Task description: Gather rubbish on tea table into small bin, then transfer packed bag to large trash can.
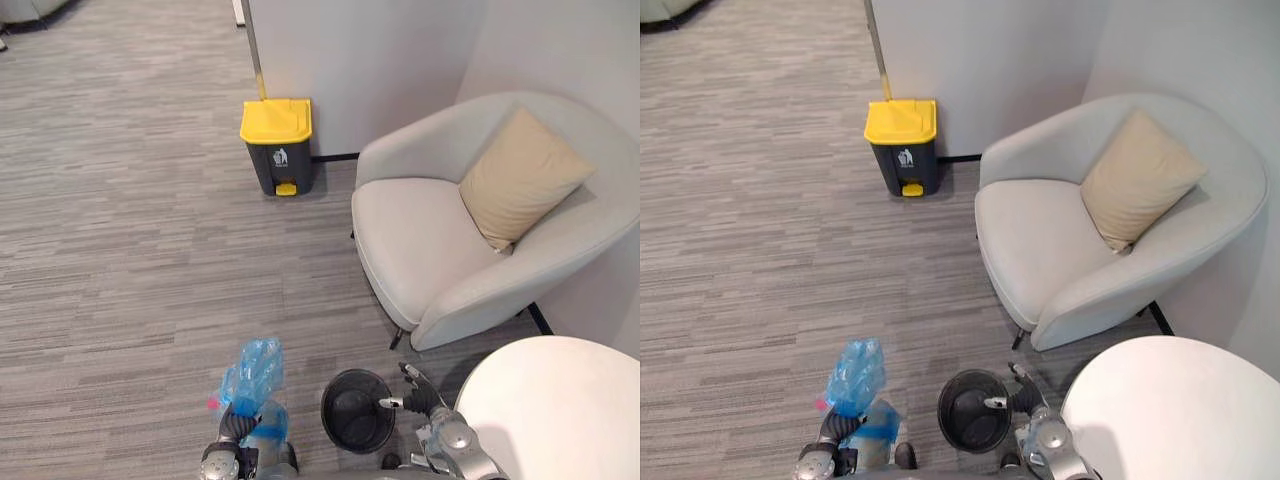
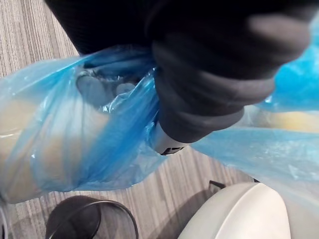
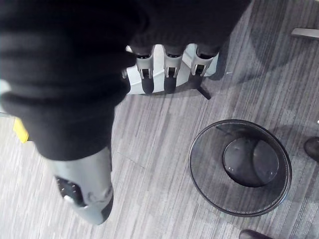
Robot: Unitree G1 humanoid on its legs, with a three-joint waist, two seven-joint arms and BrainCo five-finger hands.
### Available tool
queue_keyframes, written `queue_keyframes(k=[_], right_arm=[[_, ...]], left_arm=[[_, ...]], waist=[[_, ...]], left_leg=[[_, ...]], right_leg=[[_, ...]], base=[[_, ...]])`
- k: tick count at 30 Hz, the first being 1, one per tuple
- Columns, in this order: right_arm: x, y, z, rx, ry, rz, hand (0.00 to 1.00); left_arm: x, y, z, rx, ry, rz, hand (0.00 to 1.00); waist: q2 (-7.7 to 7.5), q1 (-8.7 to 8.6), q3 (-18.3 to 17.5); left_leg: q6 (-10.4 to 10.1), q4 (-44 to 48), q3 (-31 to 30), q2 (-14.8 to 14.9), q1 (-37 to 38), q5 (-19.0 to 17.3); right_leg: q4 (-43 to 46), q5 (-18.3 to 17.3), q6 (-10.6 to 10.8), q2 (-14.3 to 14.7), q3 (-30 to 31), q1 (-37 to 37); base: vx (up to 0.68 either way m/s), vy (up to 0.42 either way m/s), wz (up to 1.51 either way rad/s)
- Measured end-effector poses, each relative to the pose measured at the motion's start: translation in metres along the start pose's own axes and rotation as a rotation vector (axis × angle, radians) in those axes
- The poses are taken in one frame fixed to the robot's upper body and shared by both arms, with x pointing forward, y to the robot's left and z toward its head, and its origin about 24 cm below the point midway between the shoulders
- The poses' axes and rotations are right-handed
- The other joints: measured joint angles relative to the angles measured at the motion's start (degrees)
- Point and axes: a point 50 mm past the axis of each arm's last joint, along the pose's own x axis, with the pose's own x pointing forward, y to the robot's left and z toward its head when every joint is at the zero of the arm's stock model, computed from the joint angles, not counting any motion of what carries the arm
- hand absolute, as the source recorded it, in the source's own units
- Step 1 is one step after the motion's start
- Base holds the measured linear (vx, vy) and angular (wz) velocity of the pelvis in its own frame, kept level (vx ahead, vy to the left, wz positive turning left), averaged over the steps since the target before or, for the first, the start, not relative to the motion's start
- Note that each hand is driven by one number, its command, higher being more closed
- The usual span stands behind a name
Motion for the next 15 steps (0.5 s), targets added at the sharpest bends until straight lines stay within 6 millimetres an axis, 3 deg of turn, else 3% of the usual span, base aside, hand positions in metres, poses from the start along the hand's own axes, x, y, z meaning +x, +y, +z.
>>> queue_keyframes(k=[3, 4, 5, 6, 7, 8, 9, 10, 11, 12, 14, 15], right_arm=[[0.004, 0.0, 0.009, -0.024, -0.025, 0.0, 0.0], [0.005, 0.001, 0.009, -0.027, -0.027, 0.002, 0.0], [0.004, 0.001, 0.008, -0.028, -0.023, 0.004, 0.0], [0.004, 0.002, 0.009, -0.026, -0.024, 0.005, 0.0], [0.002, 0.01, 0.007, -0.025, -0.018, 0.025, 0.0], [0.002, 0.014, 0.006, -0.033, -0.018, 0.042, 0.0], [0.002, 0.013, 0.007, -0.033, -0.02, 0.038, 0.0], [0.005, 0.009, 0.012, -0.038, -0.036, 0.03, 0.0], [0.008, 0.005, 0.021, -0.034, -0.065, 0.013, 0.0], [0.01, 0.004, 0.025, -0.032, -0.08, 0.005, 0.0], [0.014, -0.01, 0.032, -0.033, -0.096, -0.045, 0.0], [0.013, -0.01, 0.03, -0.032, -0.091, -0.049, 0.0]], left_arm=[[0.004, 0.0, 0.009, -0.006, -0.027, -0.001, 1.0], [0.009, -0.001, 0.019, -0.005, -0.057, -0.004, 1.0], [0.011, 0.0, 0.029, -0.007, -0.092, -0.002, 1.0], [0.012, 0.002, 0.033, -0.008, -0.11, 0.004, 1.0], [0.013, 0.006, 0.037, 0.004, -0.129, 0.009, 1.0], [0.014, 0.01, 0.038, 0.006, -0.132, 0.017, 1.0], [0.014, 0.009, 0.038, -0.003, -0.132, 0.016, 1.0], [0.011, 0.007, 0.036, -0.013, -0.129, 0.014, 1.0], [0.009, 0.008, 0.033, -0.018, -0.125, 0.018, 1.0], [0.009, 0.008, 0.034, -0.02, -0.127, 0.018, 1.0], [0.011, -0.006, 0.041, -0.037, -0.145, -0.015, 1.0], [0.01, -0.01, 0.04, -0.035, -0.144, -0.025, 1.0]], waist=[[-0.4, -0.02, 0.8], [-0.67, -0.08, 1.4], [-0.93, 0.09, 1.8], [-1.51, -0.09, 2.3], [-2.49, -0.4, 2.6], [-4.45, -0.06, 2.5], [-4.75, 0.36, 2.3], [-3.64, 2.4, 2.4], [-3.4, 3.42, 2.3], [-3.27, 3.32, 2.3], [1.1, 3.4, 4.4], [2.08, 3.75, 4.7]], left_leg=[[0.7, 1.0, -0.2, -0.5, -1.9, 0.1], [1.8, 3.7, -1.7, -0.8, -4.0, -0.8], [2.8, 6.1, -3.5, -0.5, -6.2, -2.1], [3.1, 7.2, -4.4, -0.7, -7.0, -2.5], [3.2, 10.0, -7.4, -2.3, -8.2, -2.8], [2.9, 11.9, -9.9, -4.0, -9.3, -2.6], [2.6, 12.5, -10.6, -4.5, -10.0, -2.7], [1.9, 11.5, -11.5, -4.1, -10.8, -1.7], [1.9, 10.5, -11.5, -4.0, -12.4, 0.2], [1.9, 9.9, -12.0, -4.2, -13.7, 1.3], [0.8, 8.8, -15.3, -2.3, -16.0, 4.1], [0.5, 8.3, -15.9, -1.7, -15.9, 5.1]], right_leg=[[7.4, -2.1, 0.0, -1.3, 0.5, -4.9], [10.8, -2.4, 0.3, -2.2, 0.5, -6.6], [13.1, -4.0, 1.8, -2.6, 1.0, -6.7], [17.6, -7.0, 2.6, -3.0, 2.1, -7.5], [29.2, -11.9, 3.7, -3.6, 4.3, -8.7], [32.2, -13.7, 3.8, -3.6, 5.8, -8.5], [31.7, -14.1, 4.2, -3.5, 6.2, -8.1], [27.4, -14.6, 3.6, -2.3, 6.1, -6.9], [22.9, -15.9, 1.4, -1.7, 6.2, -5.6], [19.9, -16.9, 0.2, -1.6, 6.1, -5.3], [14.2, -13.5, -1.2, 1.5, 3.5, -3.8], [12.5, -12.4, -1.5, 2.3, 2.3, -2.6]], base=[[-0.06, 0.022, 0.05], [-0.07, 0.032, 0.61], [-0.08, 0.014, 0.75], [-0.08, -0.039, 1.15], [-0.02, -0.121, 1.4], [-0.02, -0.13, 1.39], [0.0, -0.09, 0.8], [-0.09, -0.056, 0.27], [-0.11, -0.057, 0.24], [-0.17, -0.096, 0.46], [-0.22, -0.066, 0.64], [-0.19, -0.028, 0.45]])
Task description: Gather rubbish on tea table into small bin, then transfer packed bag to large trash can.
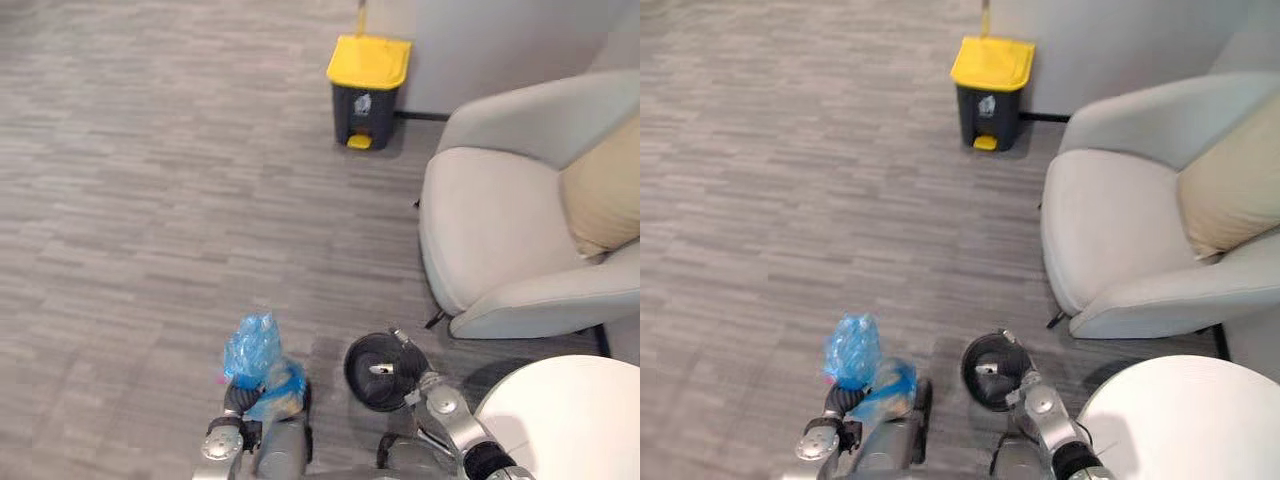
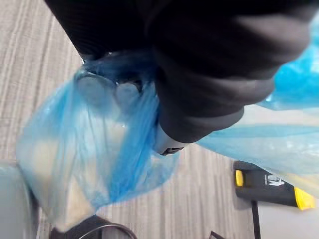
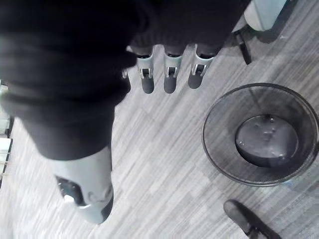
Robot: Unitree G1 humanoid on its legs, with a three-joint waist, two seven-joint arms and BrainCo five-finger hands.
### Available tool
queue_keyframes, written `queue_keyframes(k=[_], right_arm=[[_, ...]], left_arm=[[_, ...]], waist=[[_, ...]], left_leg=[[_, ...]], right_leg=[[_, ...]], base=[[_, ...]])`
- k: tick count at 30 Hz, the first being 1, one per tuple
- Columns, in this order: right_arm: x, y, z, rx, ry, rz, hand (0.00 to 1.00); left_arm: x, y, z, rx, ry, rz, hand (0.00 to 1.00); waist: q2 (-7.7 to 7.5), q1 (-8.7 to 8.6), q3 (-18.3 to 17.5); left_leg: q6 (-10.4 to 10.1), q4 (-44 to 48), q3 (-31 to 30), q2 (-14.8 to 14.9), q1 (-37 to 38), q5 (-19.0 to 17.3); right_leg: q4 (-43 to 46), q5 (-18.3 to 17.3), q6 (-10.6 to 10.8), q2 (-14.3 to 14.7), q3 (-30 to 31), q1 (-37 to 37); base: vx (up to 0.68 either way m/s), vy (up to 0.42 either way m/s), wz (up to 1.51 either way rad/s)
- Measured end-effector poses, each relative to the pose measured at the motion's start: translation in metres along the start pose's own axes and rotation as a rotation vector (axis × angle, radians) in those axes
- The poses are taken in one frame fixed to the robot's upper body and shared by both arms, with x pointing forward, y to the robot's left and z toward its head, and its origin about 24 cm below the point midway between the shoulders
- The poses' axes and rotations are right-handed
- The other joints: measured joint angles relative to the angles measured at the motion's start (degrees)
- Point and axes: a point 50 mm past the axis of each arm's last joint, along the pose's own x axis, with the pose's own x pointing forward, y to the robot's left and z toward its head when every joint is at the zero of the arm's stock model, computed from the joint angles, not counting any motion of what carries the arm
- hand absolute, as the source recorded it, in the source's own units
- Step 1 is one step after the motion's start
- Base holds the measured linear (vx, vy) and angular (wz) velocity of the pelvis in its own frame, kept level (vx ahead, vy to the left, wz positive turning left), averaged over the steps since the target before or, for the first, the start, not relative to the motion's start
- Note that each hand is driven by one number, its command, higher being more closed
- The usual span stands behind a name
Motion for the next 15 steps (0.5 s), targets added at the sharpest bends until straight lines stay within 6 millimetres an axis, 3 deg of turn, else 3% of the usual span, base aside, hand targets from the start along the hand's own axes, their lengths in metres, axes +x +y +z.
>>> queue_keyframes(k=[1, 2, 3, 4, 5, 6, 7, 9, 10, 12, 14, 15], right_arm=[[0.0, 0.0, -0.001, 0.002, 0.001, -0.002, 0.0], [-0.002, 0.0, -0.004, 0.007, 0.012, -0.005, 0.0], [-0.003, -0.002, -0.006, 0.029, 0.019, -0.023, 0.0], [-0.004, -0.003, -0.007, 0.038, 0.023, -0.03, 0.0], [-0.005, -0.009, -0.01, 0.057, 0.037, -0.06, 0.0], [-0.008, -0.012, -0.013, 0.058, 0.049, -0.072, 0.0], [-0.009, -0.013, -0.014, 0.056, 0.05, -0.075, 0.0], [-0.012, -0.015, -0.02, 0.065, 0.067, -0.086, 0.0], [-0.013, -0.016, -0.021, 0.065, 0.069, -0.088, 0.0], [-0.013, -0.012, -0.021, 0.088, 0.073, -0.087, 0.0], [-0.017, -0.011, -0.026, 0.106, 0.088, -0.093, 0.0], [-0.017, -0.011, -0.026, 0.108, 0.089, -0.096, 0.0]], left_arm=[[-0.001, -0.001, -0.001, 0.002, 0.002, -0.004, 1.0], [0.0, -0.002, 0.001, 0.008, -0.005, -0.011, 1.0], [0.002, -0.005, 0.007, 0.013, -0.025, -0.021, 1.0], [0.004, -0.007, 0.011, 0.015, -0.037, -0.029, 1.0], [0.005, -0.008, 0.014, 0.013, -0.047, -0.031, 1.0], [0.006, -0.007, 0.014, 0.013, -0.049, -0.029, 1.0], [0.006, -0.007, 0.014, 0.013, -0.049, -0.029, 1.0], [0.006, -0.007, 0.014, 0.013, -0.05, -0.029, 1.0], [0.005, -0.007, 0.014, 0.014, -0.047, -0.029, 1.0], [0.006, -0.004, 0.015, 0.031, -0.051, -0.028, 1.0], [0.006, -0.008, 0.015, 0.045, -0.052, -0.052, 1.0], [0.005, -0.009, 0.013, 0.043, -0.049, -0.056, 1.0]], waist=[[0.3, -0.04, 0.1], [0.43, -0.66, 0.1], [-0.03, -1.01, 0.0], [-0.3, -1.04, 0.1], [-1.11, -0.97, 0.4], [-1.64, -1.09, 0.5], [-1.63, -1.16, 0.5], [-0.69, -1.47, 0.1], [-0.42, -1.46, 0.0], [-1.42, -1.71, -0.5], [-2.19, -3.04, -1.3], [-2.01, -3.58, -1.6]], left_leg=[[-0.3, -0.1, -0.1, 0.3, 0.0, 0.8], [-2.2, -2.1, 0.2, 0.2, -0.4, 5.6], [-5.8, -5.0, 1.3, -0.5, -0.7, 8.9], [-5.3, -3.4, 3.0, -0.6, -1.5, 8.1], [-1.1, 3.6, 6.9, -1.4, -3.0, 2.7], [1.0, 10.8, 8.9, -1.4, -3.4, -3.6], [0.8, 13.7, 9.6, -0.9, -3.2, -6.6], [2.9, 18.2, 13.7, 2.7, -1.6, -14.0], [3.1, 18.0, 14.3, 2.8, -1.6, -14.6], [4.6, 13.8, 14.6, 0.4, -0.8, -14.0], [4.3, 2.4, 15.3, -3.8, 4.7, -12.9], [4.2, 0.1, 15.8, -4.5, 5.9, -12.8]], right_leg=[[-0.3, 0.3, -0.1, 0.4, -0.8, 0.6], [-0.7, 0.8, -0.9, 0.3, -3.3, 1.0], [-1.7, 1.5, -1.6, -1.1, -5.7, 0.5], [-1.7, 1.9, -1.9, -1.8, -6.6, 0.0], [-1.7, 2.7, -1.7, -3.5, -7.9, -0.3], [-1.7, 3.2, -1.1, -5.0, -8.9, -0.7], [-1.7, 3.6, -0.9, -5.4, -9.4, -0.8], [-1.0, 4.2, 0.1, -6.1, -11.9, -0.9], [-0.7, 4.3, 0.6, -6.0, -12.6, -0.8], [-1.9, 4.3, 1.7, -6.4, -13.5, -0.4], [-6.3, 5.0, 2.3, -8.0, -14.4, 2.7], [-7.5, 5.0, 2.3, -8.0, -14.4, 3.5]], base=[[-0.17, -0.057, 0.66], [-0.21, -0.051, 0.94], [-0.23, -0.039, 0.97], [-0.22, -0.01, 0.8], [-0.15, 0.001, 0.66], [-0.14, 0.037, 0.64], [-0.11, 0.11, 0.6], [-0.09, 0.191, 0.52], [-0.07, 0.168, 0.47], [-0.07, 0.117, 0.52], [-0.04, 0.134, 0.83], [0.0, 0.132, 0.92]])
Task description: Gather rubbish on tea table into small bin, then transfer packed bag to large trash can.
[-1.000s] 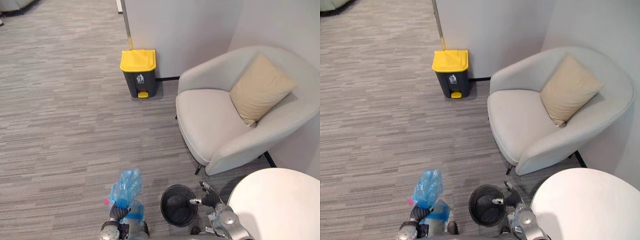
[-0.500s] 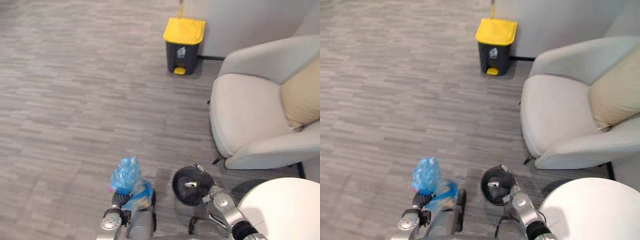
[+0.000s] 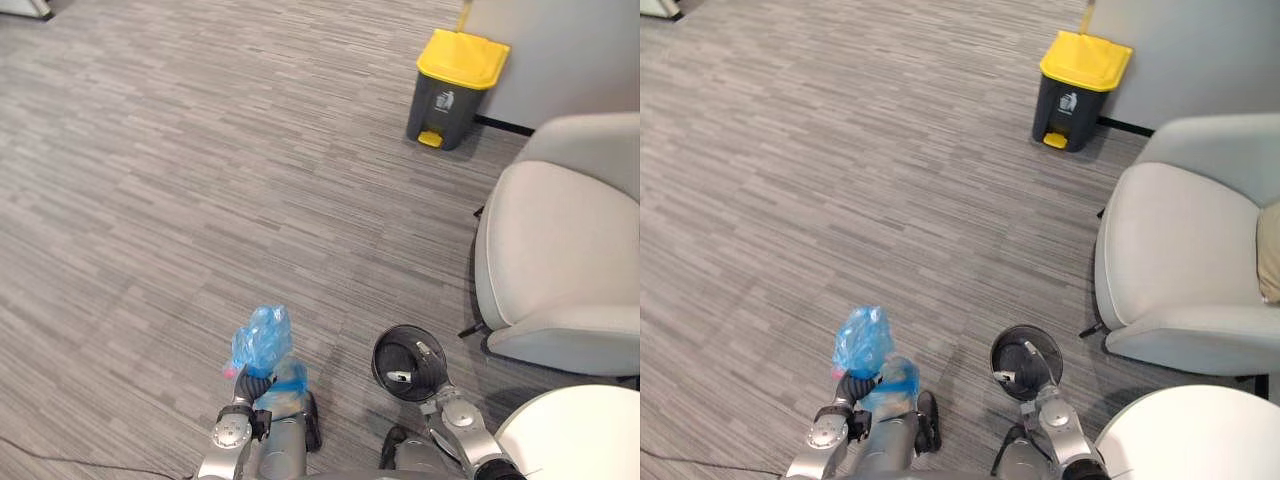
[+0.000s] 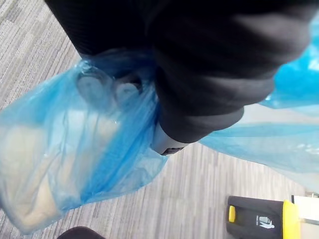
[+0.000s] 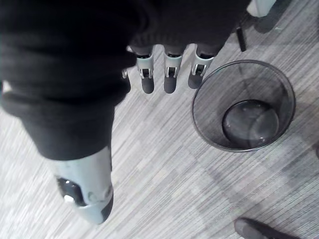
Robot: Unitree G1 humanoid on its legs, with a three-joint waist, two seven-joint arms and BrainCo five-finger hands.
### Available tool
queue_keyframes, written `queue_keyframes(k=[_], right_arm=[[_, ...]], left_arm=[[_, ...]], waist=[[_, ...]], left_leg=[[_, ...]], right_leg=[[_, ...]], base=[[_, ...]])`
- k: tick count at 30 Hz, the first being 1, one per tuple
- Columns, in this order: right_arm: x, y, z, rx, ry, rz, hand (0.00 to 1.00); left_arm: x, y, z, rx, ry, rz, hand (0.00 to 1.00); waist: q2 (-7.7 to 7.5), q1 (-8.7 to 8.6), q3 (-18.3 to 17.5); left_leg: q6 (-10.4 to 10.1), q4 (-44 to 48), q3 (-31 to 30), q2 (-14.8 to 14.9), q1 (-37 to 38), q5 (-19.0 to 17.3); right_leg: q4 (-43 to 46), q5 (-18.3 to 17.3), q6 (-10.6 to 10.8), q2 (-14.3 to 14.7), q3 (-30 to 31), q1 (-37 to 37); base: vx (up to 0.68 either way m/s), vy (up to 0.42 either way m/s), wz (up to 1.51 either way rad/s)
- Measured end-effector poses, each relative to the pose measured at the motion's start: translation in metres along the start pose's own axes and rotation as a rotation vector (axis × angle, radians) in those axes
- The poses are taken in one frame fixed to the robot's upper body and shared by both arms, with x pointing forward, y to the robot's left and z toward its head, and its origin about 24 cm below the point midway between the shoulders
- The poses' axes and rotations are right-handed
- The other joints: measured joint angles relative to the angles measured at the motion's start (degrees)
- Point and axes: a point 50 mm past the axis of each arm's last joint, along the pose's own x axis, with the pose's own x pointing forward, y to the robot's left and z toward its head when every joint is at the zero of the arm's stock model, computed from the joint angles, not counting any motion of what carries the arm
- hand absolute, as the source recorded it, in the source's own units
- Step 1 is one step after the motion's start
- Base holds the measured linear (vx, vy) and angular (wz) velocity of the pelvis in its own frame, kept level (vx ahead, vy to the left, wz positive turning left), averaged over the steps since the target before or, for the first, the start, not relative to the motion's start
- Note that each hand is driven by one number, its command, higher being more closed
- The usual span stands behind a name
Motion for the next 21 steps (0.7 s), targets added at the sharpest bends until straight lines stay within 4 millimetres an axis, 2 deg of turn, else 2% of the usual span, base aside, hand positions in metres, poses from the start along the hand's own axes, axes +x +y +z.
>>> queue_keyframes(k=[1, 3, 5, 6, 8, 10, 12, 13, 14, 15, 16, 17, 18, 21], right_arm=[[-0.002, -0.001, -0.004, 0.009, 0.015, -0.008, 0.0], [-0.002, 0.001, -0.005, 0.013, 0.019, -0.003, 0.0], [-0.002, 0.007, -0.004, 0.029, 0.018, 0.008, 0.0], [-0.002, 0.011, -0.003, 0.037, 0.018, 0.013, 0.0], [-0.003, 0.014, -0.004, 0.045, 0.022, 0.02, 0.0], [-0.003, 0.015, -0.004, 0.049, 0.023, 0.019, 0.0], [-0.003, 0.016, -0.005, 0.052, 0.029, 0.02, 0.0], [-0.003, 0.015, -0.005, 0.051, 0.03, 0.019, 0.0], [-0.003, 0.012, -0.007, 0.043, 0.035, 0.015, 0.0], [-0.005, 0.013, -0.01, 0.043, 0.05, 0.016, 0.0], [-0.005, 0.012, -0.013, 0.04, 0.061, 0.015, 0.0], [-0.007, 0.014, -0.017, 0.046, 0.079, 0.019, 0.0], [-0.008, 0.017, -0.018, 0.047, 0.084, 0.031, 0.0], [-0.01, 0.017, -0.022, 0.047, 0.096, 0.033, 0.0]], left_arm=[[-0.002, 0.0, -0.002, 0.006, 0.007, -0.01, 1.0], [-0.003, 0.002, -0.005, 0.011, 0.013, -0.007, 1.0], [-0.007, 0.007, -0.012, 0.018, 0.035, 0.005, 1.0], [-0.008, 0.009, -0.015, 0.027, 0.048, 0.006, 1.0], [-0.01, 0.009, -0.02, 0.035, 0.069, 0.007, 1.0], [-0.01, 0.01, -0.02, 0.035, 0.071, 0.009, 1.0], [-0.01, 0.011, -0.02, 0.036, 0.07, 0.01, 1.0], [-0.01, 0.011, -0.02, 0.036, 0.069, 0.01, 1.0], [-0.01, 0.011, -0.021, 0.036, 0.073, 0.01, 1.0], [-0.011, 0.012, -0.021, 0.04, 0.075, 0.012, 1.0], [-0.01, 0.013, -0.02, 0.044, 0.07, 0.013, 1.0], [-0.008, 0.016, -0.017, 0.055, 0.064, 0.016, 1.0], [-0.006, 0.019, -0.015, 0.062, 0.057, 0.02, 1.0], [-0.001, 0.02, -0.008, 0.067, 0.036, 0.02, 1.0]], waist=[[0.7, -0.35, -0.7], [0.83, -0.07, -0.8], [0.14, -0.09, -1.1], [-0.4, -0.12, -1.3], [-1.45, -0.12, -1.8], [-2.31, -0.16, -1.9], [-3.4, -0.23, -2.0], [-3.36, -0.23, -2.1], [-2.89, -0.2, -2.0], [-2.63, -0.41, -2.1], [-2.4, -0.52, -1.9], [-2.27, -1.42, -1.8], [-2.1, -1.91, -1.6], [-1.92, -2.45, -1.4]], left_leg=[[-0.4, -4.1, 1.0, -1.3, 1.8, 2.0], [-0.4, -5.4, 1.5, -1.6, 2.6, 3.3], [0.0, -6.5, 1.5, -1.9, 3.4, 4.5], [0.9, -6.5, 1.5, -2.0, 3.7, 5.2], [1.0, -6.0, 1.5, -2.2, 3.9, 5.3], [2.4, -4.0, 1.5, -2.6, 3.3, 4.2], [3.8, 2.7, 1.0, -3.3, 1.1, -0.7], [4.0, 4.5, 0.8, -3.3, 0.4, -2.1], [4.5, 6.8, 0.3, -3.2, -0.1, -3.9], [5.0, 7.5, -1.1, -3.2, 0.8, -4.5], [5.4, 7.8, -2.1, -3.1, 1.6, -4.8], [5.7, 8.0, -4.2, -2.7, 2.7, -5.3], [5.7, 7.5, -6.1, -2.2, 4.2, -5.5], [5.2, 6.4, -9.3, -1.7, 7.5, -5.8]], right_leg=[[-1.2, 0.1, 0.0, -0.2, 0.3, 0.8], [-1.4, 0.3, 0.3, -0.3, 0.3, 1.1], [-2.1, 0.7, 1.0, -0.3, 0.2, 1.8], [-2.7, 1.2, 1.5, -0.3, 0.2, 2.4], [-3.2, 1.4, 1.7, -0.5, 0.2, 3.0], [-3.1, 0.9, 2.4, -1.2, 0.0, 3.5], [1.1, -1.1, 4.3, -3.5, -0.2, 3.0], [3.5, -1.6, 4.5, -4.2, -0.2, 2.5], [9.6, -1.7, 4.6, -5.3, 0.3, 0.3], [17.8, -1.1, 3.7, -6.4, 1.8, -2.3], [22.1, -1.5, 2.4, -6.6, 3.5, -4.3], [27.2, -4.6, 1.1, -4.3, 7.4, -6.6], [28.5, -7.2, -0.1, -0.5, 10.4, -8.6], [25.2, -8.9, -1.8, 6.6, 14.7, -13.9]], base=[[0.01, 0.103, 0.59], [0.03, 0.084, 0.24], [0.07, 0.037, 0.03], [0.06, -0.002, -0.05], [0.12, -0.006, -0.07], [0.16, -0.008, 0.01], [0.22, 0.008, 0.11], [0.26, 0.038, 0.13], [0.23, 0.074, 0.22], [0.26, 0.091, 0.3], [0.3, 0.063, 0.62], [0.33, 0.001, 0.86], [0.32, -0.031, 0.88], [0.28, -0.064, 0.71]])
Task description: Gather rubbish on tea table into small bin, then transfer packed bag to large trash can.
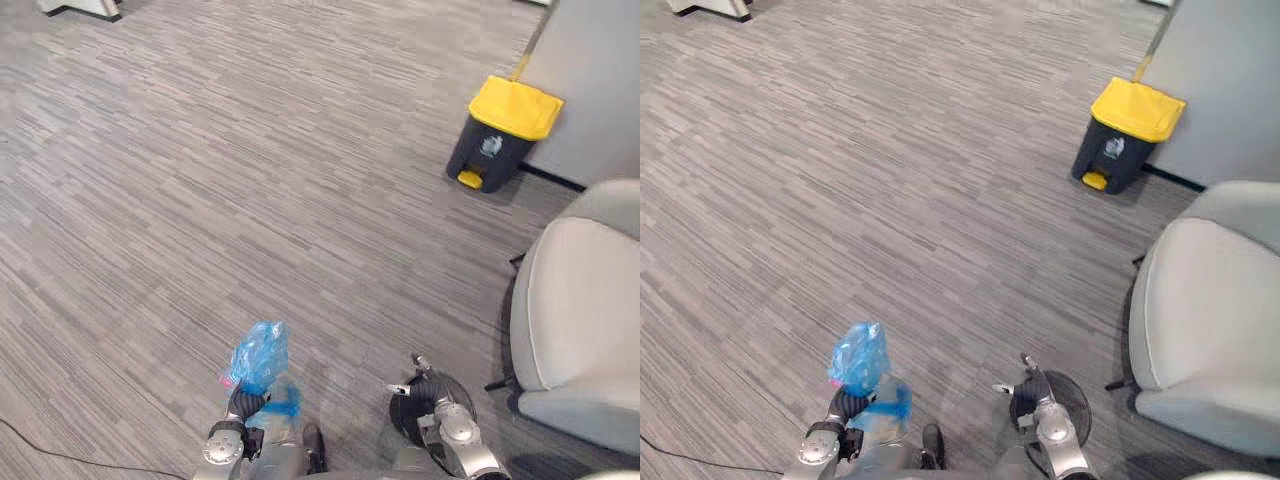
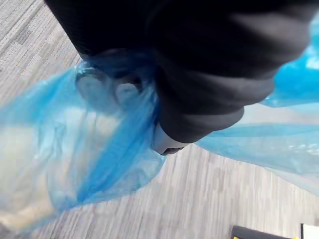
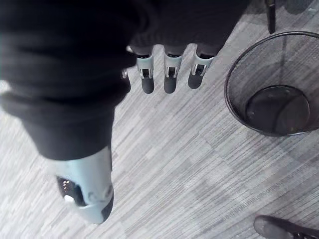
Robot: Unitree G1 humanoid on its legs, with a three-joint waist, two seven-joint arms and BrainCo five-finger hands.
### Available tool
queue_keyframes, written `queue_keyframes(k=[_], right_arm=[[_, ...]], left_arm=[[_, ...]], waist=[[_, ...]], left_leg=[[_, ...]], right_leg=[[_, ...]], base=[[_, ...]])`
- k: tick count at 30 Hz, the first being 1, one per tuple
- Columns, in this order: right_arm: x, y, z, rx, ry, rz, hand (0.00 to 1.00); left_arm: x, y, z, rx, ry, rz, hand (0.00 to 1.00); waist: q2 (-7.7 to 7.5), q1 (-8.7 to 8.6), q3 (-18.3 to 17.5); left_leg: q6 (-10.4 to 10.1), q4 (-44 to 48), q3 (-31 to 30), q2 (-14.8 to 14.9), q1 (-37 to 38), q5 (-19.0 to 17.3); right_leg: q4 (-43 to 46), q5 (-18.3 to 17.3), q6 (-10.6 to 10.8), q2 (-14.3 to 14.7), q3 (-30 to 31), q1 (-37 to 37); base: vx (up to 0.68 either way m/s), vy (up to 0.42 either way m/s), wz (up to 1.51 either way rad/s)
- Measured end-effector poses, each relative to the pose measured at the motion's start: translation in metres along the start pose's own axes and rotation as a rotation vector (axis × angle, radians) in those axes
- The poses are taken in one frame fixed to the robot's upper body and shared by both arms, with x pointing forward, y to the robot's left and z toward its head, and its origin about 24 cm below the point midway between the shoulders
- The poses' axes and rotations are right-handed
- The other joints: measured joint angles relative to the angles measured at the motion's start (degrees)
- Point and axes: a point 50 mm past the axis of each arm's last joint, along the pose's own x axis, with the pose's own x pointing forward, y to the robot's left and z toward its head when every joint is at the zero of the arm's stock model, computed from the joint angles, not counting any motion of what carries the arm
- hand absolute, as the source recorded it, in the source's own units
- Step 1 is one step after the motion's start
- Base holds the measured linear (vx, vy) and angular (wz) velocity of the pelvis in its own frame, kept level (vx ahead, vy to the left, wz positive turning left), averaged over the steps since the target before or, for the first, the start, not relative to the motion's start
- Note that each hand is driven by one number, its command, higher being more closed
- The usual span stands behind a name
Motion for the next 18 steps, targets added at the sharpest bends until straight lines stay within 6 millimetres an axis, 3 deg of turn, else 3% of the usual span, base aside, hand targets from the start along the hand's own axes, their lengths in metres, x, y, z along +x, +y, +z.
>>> queue_keyframes(k=[1, 2, 4, 5, 6, 7, 8, 9, 10, 11, 14, 16, 17, 18], right_arm=[[0.0, -0.001, 0.0, 0.0, -0.002, -0.003, 0.0], [0.0, -0.003, -0.001, 0.002, 0.002, -0.009, 0.0], [-0.006, -0.005, -0.013, 0.008, 0.039, -0.016, 0.0], [-0.008, -0.009, -0.02, 0.014, 0.062, -0.032, 0.0], [-0.009, -0.012, -0.021, 0.032, 0.063, -0.047, 0.0], [-0.008, -0.016, -0.019, 0.046, 0.06, -0.063, 0.0], [-0.009, -0.016, -0.02, 0.047, 0.061, -0.065, 0.0], [-0.01, -0.016, -0.022, 0.056, 0.067, -0.067, 0.0], [-0.011, -0.015, -0.022, 0.062, 0.068, -0.067, 0.0], [-0.014, -0.013, -0.022, 0.083, 0.059, -0.073, 0.0], [-0.012, -0.016, -0.012, 0.112, 0.016, -0.096, 0.0], [-0.007, -0.021, -0.007, 0.132, 0.004, -0.117, 0.0], [-0.008, -0.022, -0.01, 0.132, 0.02, -0.12, 0.0], [-0.01, -0.026, -0.02, 0.117, 0.055, -0.126, 0.0]], left_arm=[[0.001, 0.0, 0.002, 0.002, -0.006, -0.001, 1.0], [0.002, 0.0, 0.003, 0.004, -0.008, -0.002, 1.0], [0.004, -0.001, 0.004, 0.007, -0.007, -0.005, 1.0], [0.002, -0.005, -0.001, 0.003, 0.013, -0.014, 1.0], [0.001, -0.006, -0.002, 0.002, 0.017, -0.016, 1.0], [0.003, -0.008, 0.001, 0.005, 0.01, -0.018, 1.0], [0.003, -0.008, 0.001, 0.003, 0.008, -0.017, 1.0], [0.003, -0.009, 0.002, -0.017, 0.009, -0.01, 1.0], [0.003, -0.009, 0.001, -0.026, 0.011, -0.005, 1.0], [0.001, -0.009, 0.0, -0.039, 0.013, 0.002, 1.0], [0.005, -0.013, 0.007, -0.047, -0.01, -0.004, 1.0], [0.008, -0.014, 0.012, -0.039, -0.021, -0.008, 1.0], [0.008, -0.015, 0.012, -0.041, -0.02, -0.011, 1.0], [0.007, -0.019, 0.01, -0.049, -0.014, -0.018, 1.0]], waist=[[0.36, -0.49, 0.3], [-0.48, -1.09, 0.2], [-2.19, -1.4, 0.2], [-0.35, -0.96, -0.7], [0.54, -1.08, -1.4], [1.8, -1.26, -0.6], [1.97, -1.26, -0.5], [2.45, -1.17, -0.1], [2.52, -1.05, 0.2], [1.93, -0.87, 0.3], [1.19, -0.76, 0.1], [0.84, -0.74, 0.4], [1.05, -0.7, 0.3], [2.83, -0.07, 0.2]], left_leg=[[-0.7, 0.0, -1.3, 0.0, 0.6, -0.4], [-1.9, 0.3, -2.6, -0.3, 1.6, -1.6], [-3.3, 1.5, -4.0, -1.7, 3.4, -4.4], [-4.6, 2.7, -4.6, 0.0, 3.4, -5.3], [-5.8, 4.2, -4.9, 0.8, 2.4, -6.3], [-9.0, 11.6, -4.8, 2.7, -0.9, -8.2], [-9.5, 13.8, -4.7, 3.1, -1.7, -8.5], [-11.4, 23.8, -3.5, 5.5, -4.9, -8.9], [-12.0, 28.6, -2.0, 7.3, -6.3, -9.6], [-11.0, 35.5, 1.3, 11.4, -7.6, -10.2], [-9.5, 31.3, 1.6, 13.5, -11.3, -11.0], [-9.6, 22.5, -4.7, 10.7, -13.5, -10.5], [-10.7, 17.4, -7.3, 9.5, -12.8, -9.1], [-11.6, 13.5, -8.9, 9.8, -11.9, -2.1]], right_leg=[[-2.6, 0.3, -0.2, 1.7, 1.2, -1.5], [-6.9, 3.5, -2.3, 3.1, 2.9, -2.8], [-9.8, 11.7, -4.0, 2.1, 3.4, -2.6], [-9.7, 11.1, -4.1, 3.3, 2.5, -2.3], [-11.3, 10.0, -4.4, 4.0, 2.1, -1.7], [-13.3, 9.7, -5.1, 5.5, 1.7, -0.2], [-13.7, 9.6, -5.2, 5.7, 1.7, 0.2], [-15.5, 9.7, -5.9, 7.0, 1.3, 3.4], [-16.3, 9.6, -6.3, 7.8, 1.3, 5.5], [-17.5, 9.0, -7.2, 8.7, 1.3, 9.4], [-17.6, 8.8, -7.5, 8.3, 3.0, 10.6], [-17.8, 8.5, -6.7, 7.1, 5.3, 10.2], [-17.6, 7.8, -5.3, 7.0, 6.5, 10.2], [-15.9, 6.2, -3.5, 7.9, 8.9, 9.3]], base=[[0.33, -0.096, 0.93], [0.29, -0.081, 0.81], [0.34, -0.118, 0.68], [0.3, -0.108, 0.38], [0.35, -0.14, 0.18], [0.24, -0.106, 0.13], [0.26, -0.146, 0.09], [0.15, -0.084, 0.0], [0.32, -0.127, -0.16], [0.26, -0.076, -0.19], [0.2, 0.022, -0.33], [0.11, 0.18, -0.52], [0.1, 0.311, -0.67], [0.08, 0.271, -0.71]])
